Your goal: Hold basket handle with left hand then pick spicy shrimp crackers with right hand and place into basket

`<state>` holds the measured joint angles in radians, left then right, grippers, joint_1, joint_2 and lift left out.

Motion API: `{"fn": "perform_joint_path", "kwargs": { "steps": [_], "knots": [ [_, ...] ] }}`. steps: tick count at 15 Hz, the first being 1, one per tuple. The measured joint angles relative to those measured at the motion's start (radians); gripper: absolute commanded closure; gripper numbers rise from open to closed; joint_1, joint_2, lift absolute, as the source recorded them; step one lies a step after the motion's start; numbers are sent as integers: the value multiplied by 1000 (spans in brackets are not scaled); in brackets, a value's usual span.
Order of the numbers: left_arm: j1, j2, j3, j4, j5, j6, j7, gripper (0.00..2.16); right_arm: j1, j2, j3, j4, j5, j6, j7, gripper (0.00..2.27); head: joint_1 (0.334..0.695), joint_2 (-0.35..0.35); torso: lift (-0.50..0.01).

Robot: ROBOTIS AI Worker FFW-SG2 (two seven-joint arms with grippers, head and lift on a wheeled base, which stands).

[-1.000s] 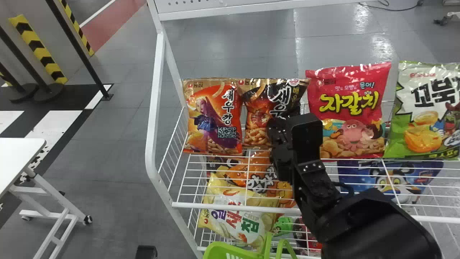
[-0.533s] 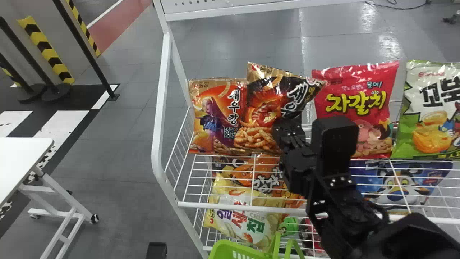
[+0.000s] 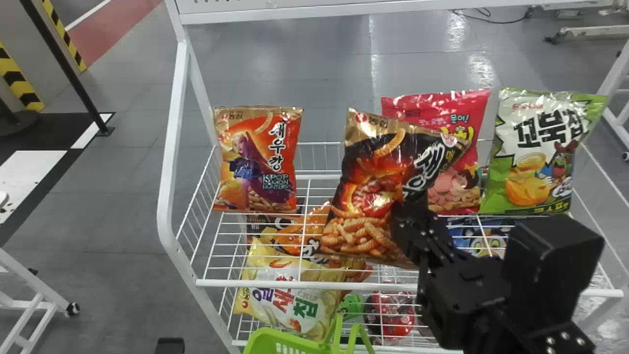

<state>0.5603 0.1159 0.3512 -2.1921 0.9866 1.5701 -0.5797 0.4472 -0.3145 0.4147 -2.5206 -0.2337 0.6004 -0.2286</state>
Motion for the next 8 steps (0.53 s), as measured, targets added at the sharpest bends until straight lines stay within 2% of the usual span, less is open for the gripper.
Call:
{"fn": "perform_joint_path", "kwargs": {
  "steps": [5,8],
  "knots": [
    [1,-17,41,-1,-4,0,-8,1895,160,-89,-41,-189,-19,303,-14,1943,695,72,-37],
    [12,-35,88,-5,-1,0,-19,1892,207,-132,-57,-247,-20,431,-16,1943,695,78,-37]
  ]
}}
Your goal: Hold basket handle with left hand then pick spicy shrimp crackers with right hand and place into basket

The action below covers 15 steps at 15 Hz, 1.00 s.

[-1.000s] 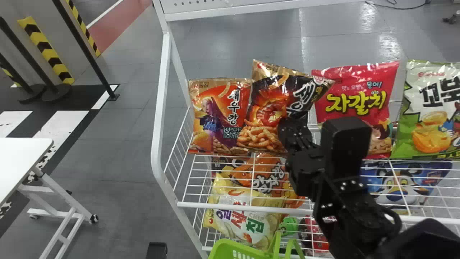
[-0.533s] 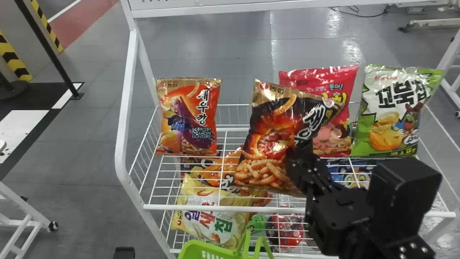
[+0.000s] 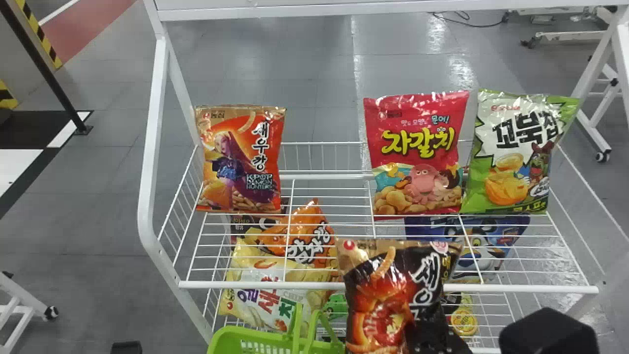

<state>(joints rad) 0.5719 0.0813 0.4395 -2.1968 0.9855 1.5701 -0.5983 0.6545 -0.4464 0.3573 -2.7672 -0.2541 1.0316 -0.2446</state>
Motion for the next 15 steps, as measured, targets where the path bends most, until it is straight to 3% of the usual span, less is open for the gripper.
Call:
{"fn": "perform_joint_path", "kwargs": {
  "steps": [5,12,15],
  "knots": [
    [11,-10,9,-20,1,0,2,1892,29,-21,2,-41,-7,179,-5,1946,695,44,-37],
    [13,-14,5,-26,0,0,2,1892,15,19,68,23,-11,290,-3,1943,695,77,-37],
    [13,-14,-6,-27,0,0,3,1895,-32,52,127,87,-5,286,-2,1943,695,131,-37]
  ]
}}
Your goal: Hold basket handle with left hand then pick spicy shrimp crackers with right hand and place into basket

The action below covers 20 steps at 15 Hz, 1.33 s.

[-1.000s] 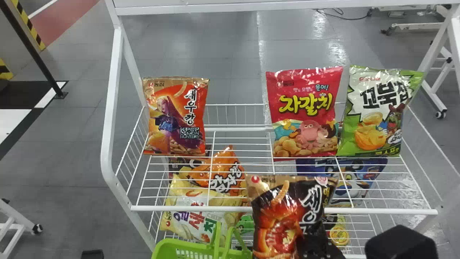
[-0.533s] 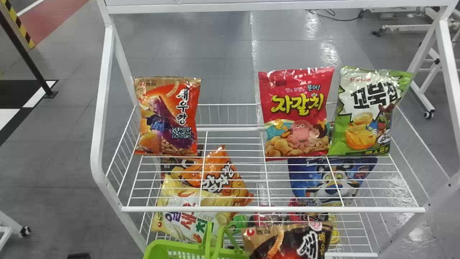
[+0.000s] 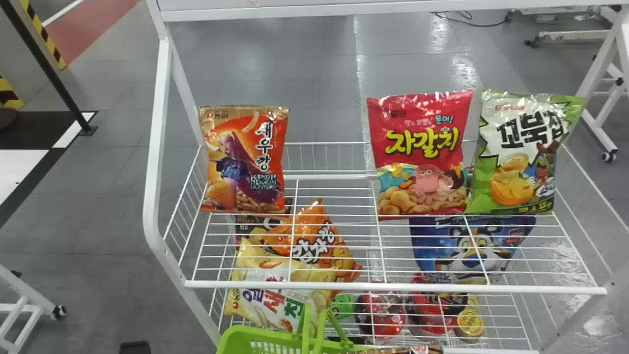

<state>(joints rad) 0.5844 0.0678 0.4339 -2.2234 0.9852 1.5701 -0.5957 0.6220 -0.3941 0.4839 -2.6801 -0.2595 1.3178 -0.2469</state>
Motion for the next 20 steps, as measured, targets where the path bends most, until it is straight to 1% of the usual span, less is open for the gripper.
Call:
{"fn": "perform_joint_path", "kwargs": {
  "steps": [1,2,3,6,9,10,11,12,13,14,15,19,20],
  "knots": [
    [0,1,-3,-1,0,0,1,1892,-19,13,23,25,4,-3,0,1943,695,154,-37],
    [0,3,-7,-2,0,0,2,1892,-42,29,49,56,10,-9,0,1946,695,199,-37],
    [0,5,-10,-2,0,0,2,1892,-65,44,75,90,20,-24,0,1946,695,223,-37],
    [-1,13,-23,-2,0,0,4,1892,-128,89,135,174,45,-43,-3,1946,695,272,-37],
    [-2,17,-31,-4,0,0,5,1892,-184,125,172,247,48,-39,-4,1929,695,319,-37],
    [-2,18,-32,-4,0,0,5,1895,-193,130,180,261,44,-33,-3,1757,695,331,-37],
    [-2,18,-33,-4,0,0,5,1892,-203,135,186,271,35,-7,0,1207,695,342,-37],
    [-2,18,-33,-4,0,0,5,1895,-219,139,189,277,19,54,5,549,695,349,-37],
    [-2,18,-34,-5,0,0,5,1892,-230,140,189,279,5,105,6,49,695,349,-37],
    [-2,18,-36,-6,0,0,6,1895,-235,140,188,279,1,138,6,9,695,335,-37],
    [-3,18,-38,-6,0,0,7,1892,-230,137,185,271,9,146,6,6,695,335,-37],
    [-2,17,-40,-7,-1,0,7,1892,-191,120,153,228,76,107,6,63,695,252,-37],
    [-1,17,-40,-8,-1,0,7,1892,-175,114,137,213,87,88,6,66,695,212,-37]
  ]
}}
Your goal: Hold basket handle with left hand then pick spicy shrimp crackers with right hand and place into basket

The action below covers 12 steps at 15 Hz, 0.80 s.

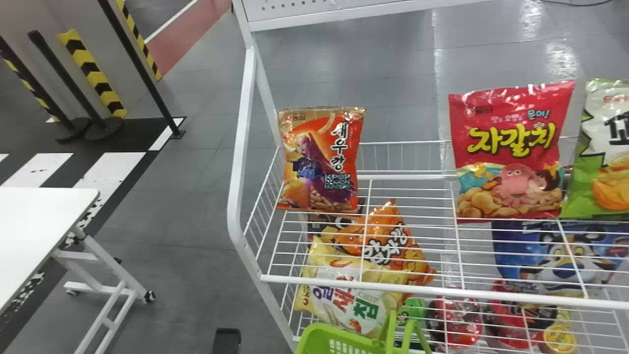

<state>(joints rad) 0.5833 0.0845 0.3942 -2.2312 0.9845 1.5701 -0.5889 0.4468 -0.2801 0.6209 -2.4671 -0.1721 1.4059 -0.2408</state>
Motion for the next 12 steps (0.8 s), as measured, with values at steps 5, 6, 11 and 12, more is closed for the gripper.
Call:
{"fn": "perform_joint_path", "kwargs": {
  "steps": [5,6,11,12],
  "knots": [
    [1,-2,0,-1,-2,0,0,1895,104,-26,-76,-108,121,-138,-1,87,695,98,-37],
    [1,-4,2,-1,-3,0,0,1892,120,-26,-98,-122,126,-165,0,87,695,75,-37],
    [4,-11,28,4,-3,0,-12,1895,165,-30,-201,-165,130,-420,0,90,695,23,-37],
    [6,-11,30,4,2,0,-12,1895,168,-31,-217,-163,134,-515,-1,90,695,17,-37]
  ]
}}
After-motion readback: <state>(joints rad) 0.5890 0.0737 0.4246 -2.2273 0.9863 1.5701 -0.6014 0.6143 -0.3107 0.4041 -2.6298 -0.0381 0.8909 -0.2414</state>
